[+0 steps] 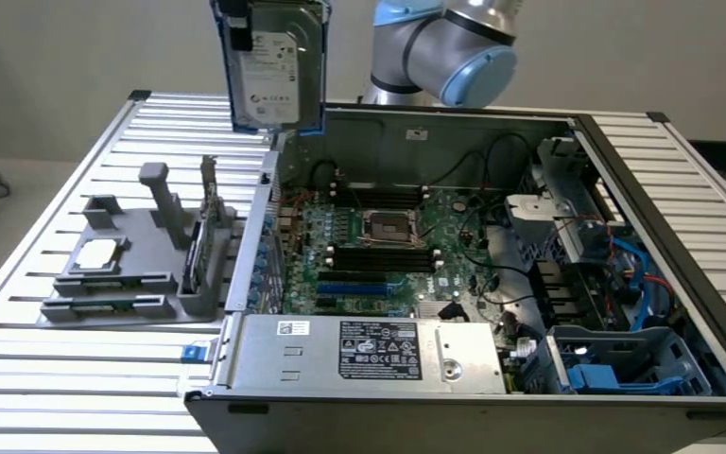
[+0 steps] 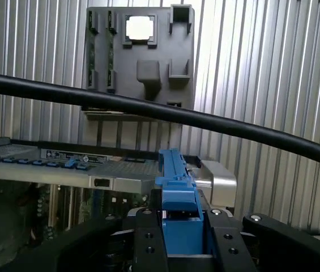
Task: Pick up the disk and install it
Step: 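Pick up the disk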
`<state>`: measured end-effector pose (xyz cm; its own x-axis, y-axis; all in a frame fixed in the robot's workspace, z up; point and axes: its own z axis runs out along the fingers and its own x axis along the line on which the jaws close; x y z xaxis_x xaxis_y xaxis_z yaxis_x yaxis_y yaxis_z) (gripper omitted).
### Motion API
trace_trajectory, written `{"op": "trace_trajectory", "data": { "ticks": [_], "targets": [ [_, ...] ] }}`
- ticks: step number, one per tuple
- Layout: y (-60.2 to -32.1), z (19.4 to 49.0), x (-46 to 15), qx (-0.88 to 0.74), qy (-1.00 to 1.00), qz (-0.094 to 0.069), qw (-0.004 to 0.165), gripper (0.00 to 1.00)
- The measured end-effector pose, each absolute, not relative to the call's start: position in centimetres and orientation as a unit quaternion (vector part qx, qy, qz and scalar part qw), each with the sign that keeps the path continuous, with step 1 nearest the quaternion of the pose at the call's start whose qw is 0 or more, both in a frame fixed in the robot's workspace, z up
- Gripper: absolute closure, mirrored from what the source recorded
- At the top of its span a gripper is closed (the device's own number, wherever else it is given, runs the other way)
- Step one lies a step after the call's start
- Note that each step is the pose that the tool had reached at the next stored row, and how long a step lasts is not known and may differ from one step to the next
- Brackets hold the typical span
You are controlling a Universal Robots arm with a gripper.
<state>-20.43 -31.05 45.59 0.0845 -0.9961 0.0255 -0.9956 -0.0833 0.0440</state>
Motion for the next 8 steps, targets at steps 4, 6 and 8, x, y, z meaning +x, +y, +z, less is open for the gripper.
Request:
{"op": "trace_trajectory", "data": {
  "ticks": [4, 6, 8],
  "targets": [
    [-31.2, 45.6, -18.6, 0.736, -0.677, -0.006, 0.025, 0.67],
    [-31.3, 45.7, -17.7, 0.736, -0.677, -0.006, 0.026, 0.67],
    [-31.4, 45.7, -16.8, 0.736, -0.677, -0.007, 0.026, 0.67]
  ]
}}
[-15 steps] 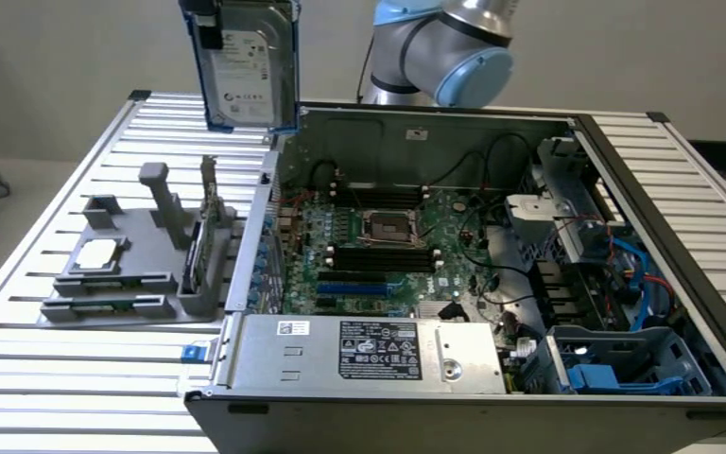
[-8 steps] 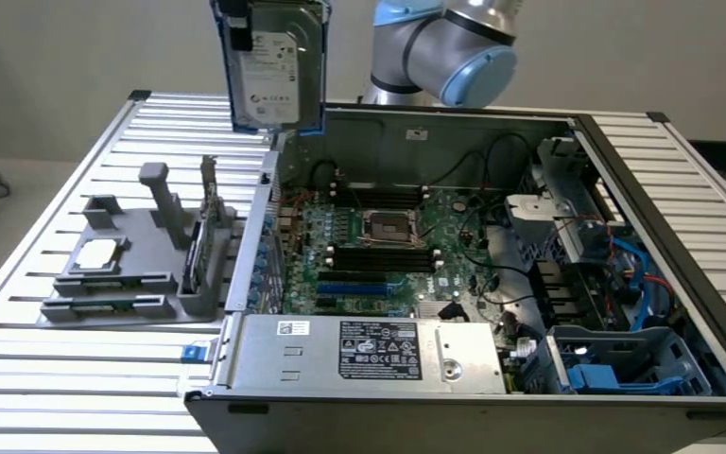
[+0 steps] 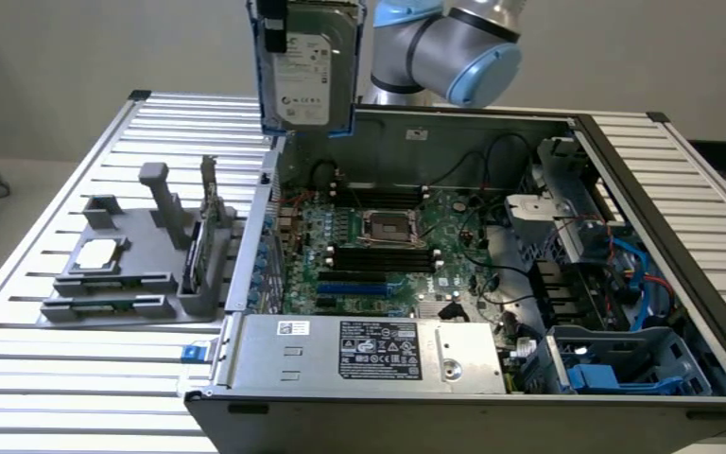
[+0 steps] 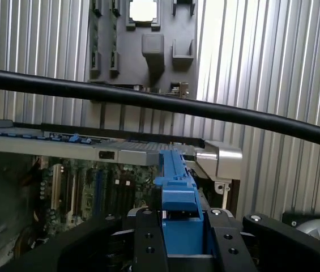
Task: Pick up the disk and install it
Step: 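Pick up the disk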
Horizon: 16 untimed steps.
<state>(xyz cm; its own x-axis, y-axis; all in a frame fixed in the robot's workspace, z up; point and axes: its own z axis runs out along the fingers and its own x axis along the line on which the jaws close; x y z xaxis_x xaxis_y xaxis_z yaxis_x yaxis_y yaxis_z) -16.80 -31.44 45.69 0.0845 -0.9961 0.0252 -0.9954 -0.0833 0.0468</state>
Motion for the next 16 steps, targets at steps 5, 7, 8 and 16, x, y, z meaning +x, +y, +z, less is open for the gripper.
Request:
{"op": "trace_trajectory", "data": {
  "ticks": [5, 7, 8, 16],
  "targets": [
    [-31.9, 45.7, -14.5, 0.736, -0.677, -0.007, 0.026, 0.67],
    [-32.2, 45.7, -13.6, 0.736, -0.677, -0.007, 0.026, 0.67],
    [-32.3, 45.8, -13.2, 0.736, -0.677, -0.007, 0.026, 0.67],
    [-33.8, 45.8, -10.7, 0.736, -0.677, -0.007, 0.026, 0.67]
  ]
}}
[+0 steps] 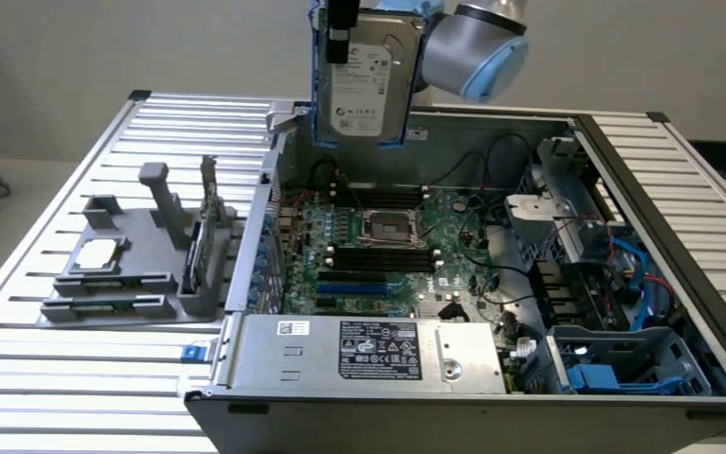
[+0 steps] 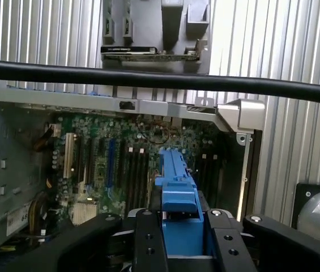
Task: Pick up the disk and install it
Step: 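Pick up the disk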
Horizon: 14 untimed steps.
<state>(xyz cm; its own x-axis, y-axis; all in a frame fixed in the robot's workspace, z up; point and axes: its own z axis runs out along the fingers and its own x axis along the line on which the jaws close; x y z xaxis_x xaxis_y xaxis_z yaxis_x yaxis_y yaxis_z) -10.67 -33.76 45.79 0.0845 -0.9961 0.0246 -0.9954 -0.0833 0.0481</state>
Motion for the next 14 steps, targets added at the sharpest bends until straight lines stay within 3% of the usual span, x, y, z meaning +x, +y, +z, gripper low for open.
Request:
{"op": "trace_trajectory", "data": {
  "ticks": [14],
  "targets": [
    [-36.9, 45.8, -7.0, 0.736, -0.676, -0.007, 0.026, 0.67]
  ]
}}
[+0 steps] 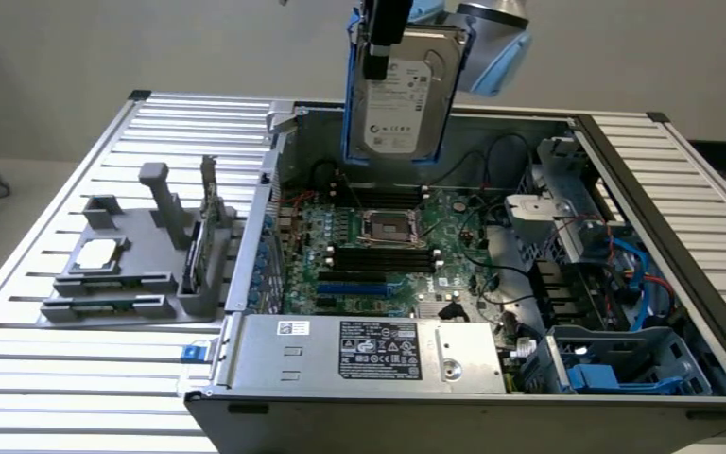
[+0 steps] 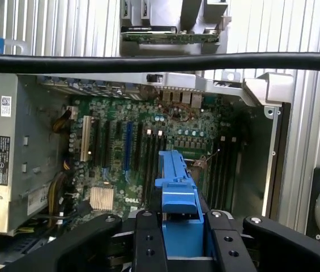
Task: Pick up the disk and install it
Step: 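Pick up the disk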
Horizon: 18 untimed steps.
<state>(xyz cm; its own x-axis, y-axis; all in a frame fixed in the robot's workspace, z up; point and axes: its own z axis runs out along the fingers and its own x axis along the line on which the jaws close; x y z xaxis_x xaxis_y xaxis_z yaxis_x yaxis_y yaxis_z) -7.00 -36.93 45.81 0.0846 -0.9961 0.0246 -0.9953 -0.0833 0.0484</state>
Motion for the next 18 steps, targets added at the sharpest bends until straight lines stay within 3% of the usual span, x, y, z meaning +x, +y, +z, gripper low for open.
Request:
{"op": "trace_trajectory", "data": {
  "ticks": [18],
  "targets": [
    [-41.2, 45.8, -4.8, 0.735, -0.677, -0.008, 0.024, 0.67]
  ]
}}
